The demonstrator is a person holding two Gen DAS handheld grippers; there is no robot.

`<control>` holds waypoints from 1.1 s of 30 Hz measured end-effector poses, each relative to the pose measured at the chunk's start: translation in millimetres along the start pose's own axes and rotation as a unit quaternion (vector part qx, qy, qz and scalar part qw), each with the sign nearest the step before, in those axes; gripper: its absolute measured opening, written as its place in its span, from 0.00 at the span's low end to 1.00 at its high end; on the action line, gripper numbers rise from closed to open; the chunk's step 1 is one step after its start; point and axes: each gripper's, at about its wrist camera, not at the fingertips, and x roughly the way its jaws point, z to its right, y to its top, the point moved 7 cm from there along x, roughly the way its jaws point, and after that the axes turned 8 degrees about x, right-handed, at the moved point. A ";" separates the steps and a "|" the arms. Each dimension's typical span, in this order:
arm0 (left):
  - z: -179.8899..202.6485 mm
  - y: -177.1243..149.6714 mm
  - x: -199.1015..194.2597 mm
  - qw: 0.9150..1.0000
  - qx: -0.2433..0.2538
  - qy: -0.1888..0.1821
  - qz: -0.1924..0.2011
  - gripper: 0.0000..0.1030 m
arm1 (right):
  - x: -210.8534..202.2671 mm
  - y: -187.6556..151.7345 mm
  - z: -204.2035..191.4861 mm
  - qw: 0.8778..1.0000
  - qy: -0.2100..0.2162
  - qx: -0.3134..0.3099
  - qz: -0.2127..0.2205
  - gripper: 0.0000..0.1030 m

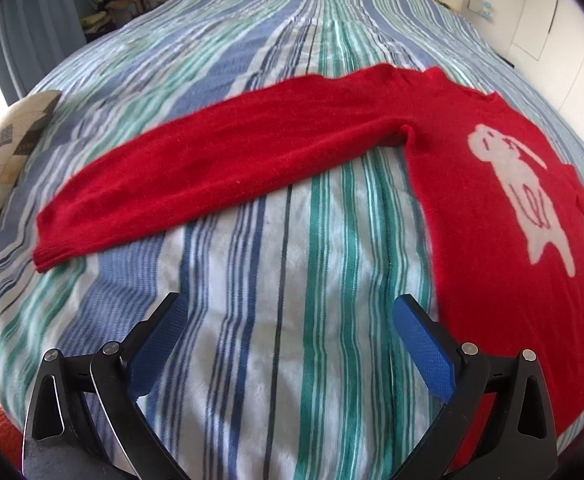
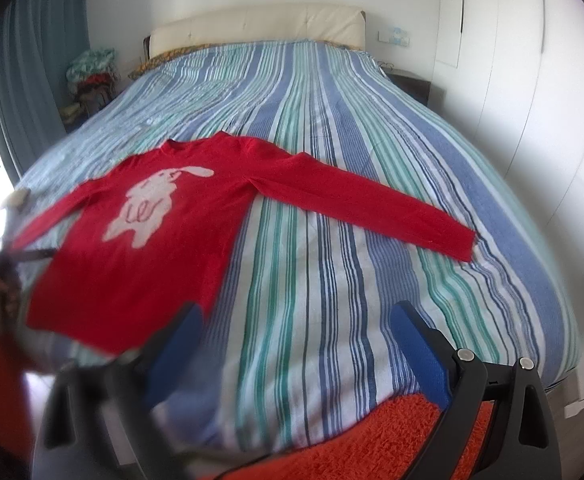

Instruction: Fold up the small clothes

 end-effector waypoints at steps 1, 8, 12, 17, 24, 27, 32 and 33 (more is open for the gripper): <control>-4.5 1.7 -11.3 1.000 -0.004 0.006 0.016 0.99 | -3.0 9.0 9.8 1.000 0.009 0.023 0.005 0.91; -30.1 -2.4 -63.1 0.994 -0.086 0.008 0.066 0.99 | 34.2 72.5 138.1 0.953 0.050 0.297 0.023 0.91; -34.5 -12.3 -70.7 0.992 -0.111 0.005 0.066 0.99 | 99.6 53.0 190.9 0.862 0.113 0.493 -0.012 0.91; -31.1 -26.8 -62.5 0.994 -0.099 0.032 0.043 0.99 | 158.7 39.6 214.1 0.822 0.083 0.564 -0.013 0.86; -35.7 -37.0 -53.6 0.993 -0.108 0.039 0.029 0.99 | 183.1 70.9 230.7 0.862 -0.028 0.505 0.016 0.05; -36.7 -37.8 -52.1 0.992 -0.111 0.037 0.036 0.99 | 155.7 123.7 198.4 0.898 -0.013 0.435 0.057 0.05; -30.7 -30.0 -46.0 0.993 -0.111 0.014 0.041 0.99 | 100.5 238.7 54.9 0.953 0.109 0.268 0.096 0.05; -29.1 -28.6 -46.1 0.993 -0.106 0.012 0.043 0.99 | 96.1 254.9 19.8 0.958 0.136 0.236 0.092 0.05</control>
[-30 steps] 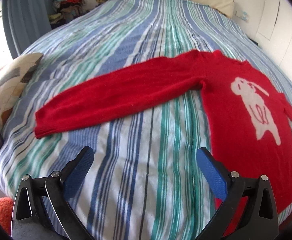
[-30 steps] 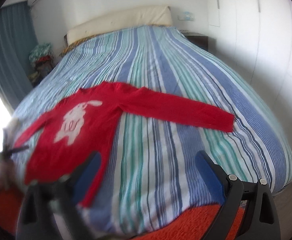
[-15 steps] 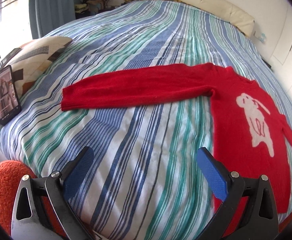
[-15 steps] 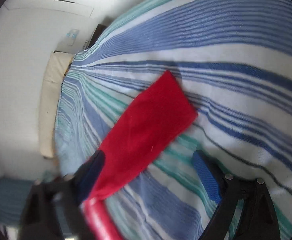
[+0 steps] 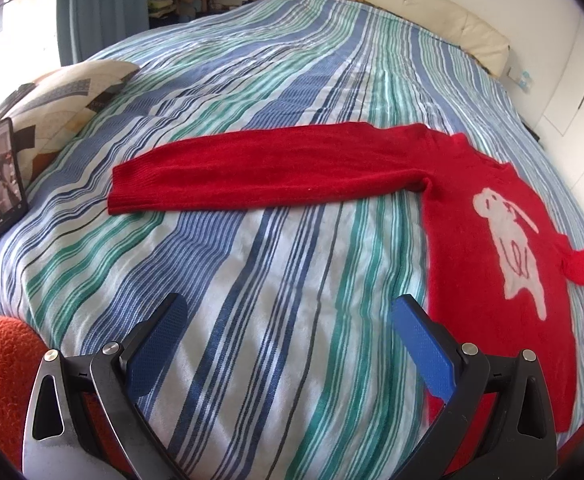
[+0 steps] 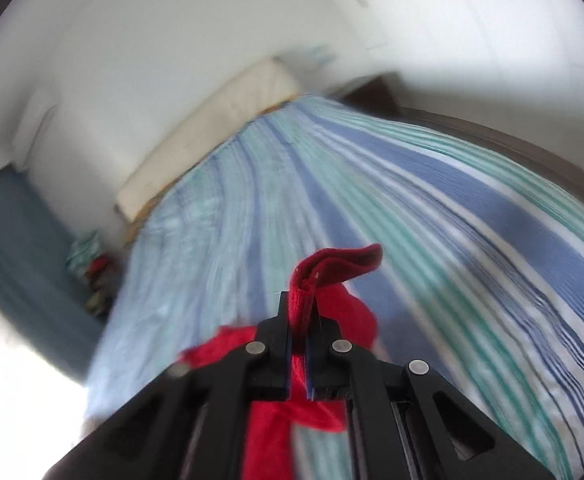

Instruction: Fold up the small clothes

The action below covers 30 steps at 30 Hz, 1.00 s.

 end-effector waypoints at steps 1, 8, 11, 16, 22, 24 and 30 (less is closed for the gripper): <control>1.6 0.4 -0.9 1.000 0.004 -0.001 0.002 0.99 | 8.0 -5.4 -35.3 0.999 0.025 -0.025 -0.015 0.05; -3.9 -2.9 -3.3 1.000 0.001 0.000 0.002 0.99 | 114.8 -119.2 -209.3 0.968 0.124 -0.152 -0.155 0.08; -7.4 -3.5 -1.4 1.000 -0.008 0.000 -0.002 0.99 | 170.9 -190.8 -216.0 0.941 0.137 -0.135 -0.280 0.76; -7.2 -3.0 1.2 1.000 -0.012 -0.008 -0.004 0.99 | 188.3 -183.0 -177.2 0.938 0.188 -0.037 -0.288 0.79; 3.2 -2.4 10.6 1.000 0.003 -0.008 -0.013 0.99 | 189.8 -166.5 -87.0 0.949 0.094 0.009 -0.300 0.79; 6.0 -4.2 11.0 1.000 0.013 -0.002 -0.014 0.99 | 195.8 -183.3 -46.4 0.946 0.054 0.036 -0.318 0.79; 11.4 -8.3 10.8 0.999 0.037 0.013 -0.017 0.99 | 189.0 -205.3 32.1 0.950 -0.024 0.045 -0.307 0.64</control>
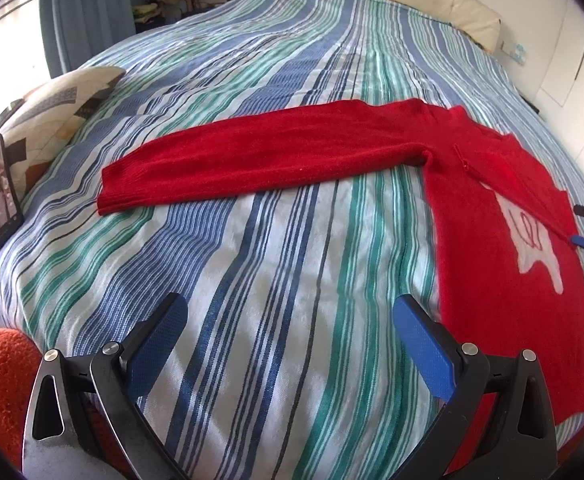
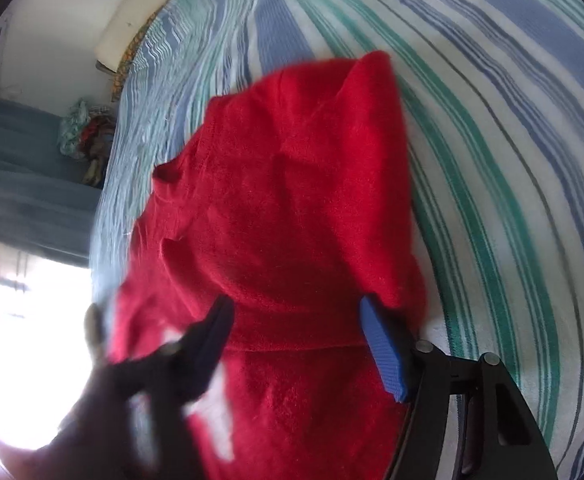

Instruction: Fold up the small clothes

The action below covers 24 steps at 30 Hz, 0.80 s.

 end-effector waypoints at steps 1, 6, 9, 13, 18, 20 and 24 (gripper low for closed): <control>0.2 1.2 -1.5 1.000 0.001 -0.002 0.005 0.99 | -11.2 0.5 -4.0 1.000 0.005 -0.010 0.015 0.64; 5.5 5.3 -3.8 1.000 0.013 -0.010 0.014 0.99 | -90.9 -22.0 -35.0 0.989 -0.008 -0.116 0.091 0.77; 8.5 4.7 -2.9 1.000 0.017 -0.017 0.008 0.99 | -128.1 -50.3 -29.7 0.980 -0.034 -0.148 0.132 0.80; 10.1 4.8 -2.9 1.000 0.019 -0.015 0.009 0.99 | -151.3 -97.4 -0.4 0.970 -0.071 -0.150 0.178 0.82; 10.5 3.0 0.3 1.000 0.021 -0.007 0.004 0.99 | -163.8 -151.1 36.2 0.956 -0.113 -0.153 0.226 0.82; 9.6 2.5 1.3 1.000 0.019 -0.005 0.002 0.99 | -169.1 -165.9 49.4 0.954 -0.123 -0.147 0.232 0.82; 6.7 2.0 1.8 1.000 0.011 -0.004 0.001 0.99 | -171.8 -163.0 42.4 0.947 -0.125 -0.165 0.245 0.82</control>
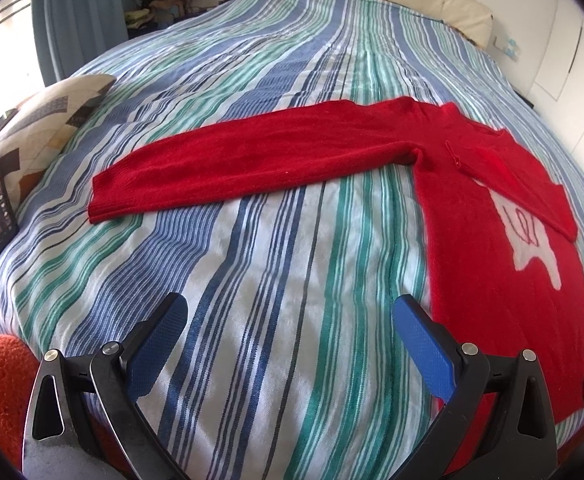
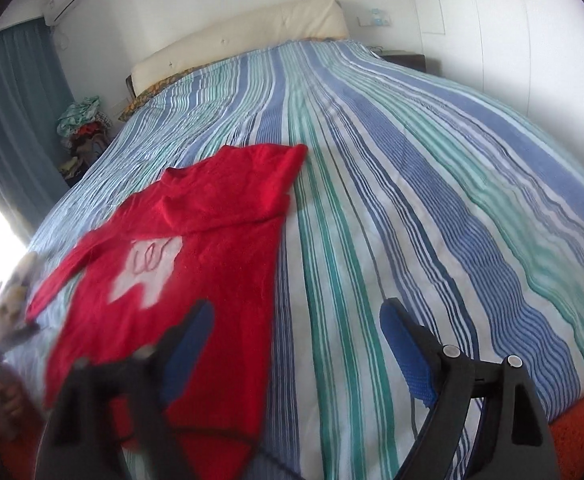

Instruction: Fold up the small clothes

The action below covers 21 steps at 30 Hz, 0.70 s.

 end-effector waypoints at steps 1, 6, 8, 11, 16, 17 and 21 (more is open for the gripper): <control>-1.4 -0.2 0.3 1.000 -0.002 0.001 -0.001 0.99 | 1.5 1.0 -0.9 1.000 -0.004 -0.005 0.004 0.82; -9.4 -1.4 -0.5 1.000 -0.020 0.000 -0.002 0.99 | 12.9 -7.6 -7.5 1.000 -0.002 -0.017 -0.013 0.82; -12.6 -1.8 1.5 0.999 -0.032 -0.005 -0.006 0.99 | 12.4 -8.8 -13.5 0.999 -0.003 -0.031 -0.010 0.82; -15.4 -2.8 5.8 0.999 -0.046 -0.012 -0.016 0.99 | 10.3 -10.3 -18.4 0.999 -0.004 -0.045 -0.006 0.82; -18.2 -4.0 7.6 0.998 -0.057 -0.015 -0.019 0.99 | 13.0 -10.8 -16.0 0.999 -0.007 -0.042 -0.007 0.82; -17.8 -4.4 7.5 0.998 -0.056 -0.015 -0.019 0.99 | 12.1 -9.8 -15.3 0.999 -0.008 -0.040 -0.004 0.82; -13.7 -4.8 9.2 0.999 -0.044 -0.013 -0.022 0.99 | 9.2 -7.6 -14.2 0.999 -0.009 -0.037 0.002 0.82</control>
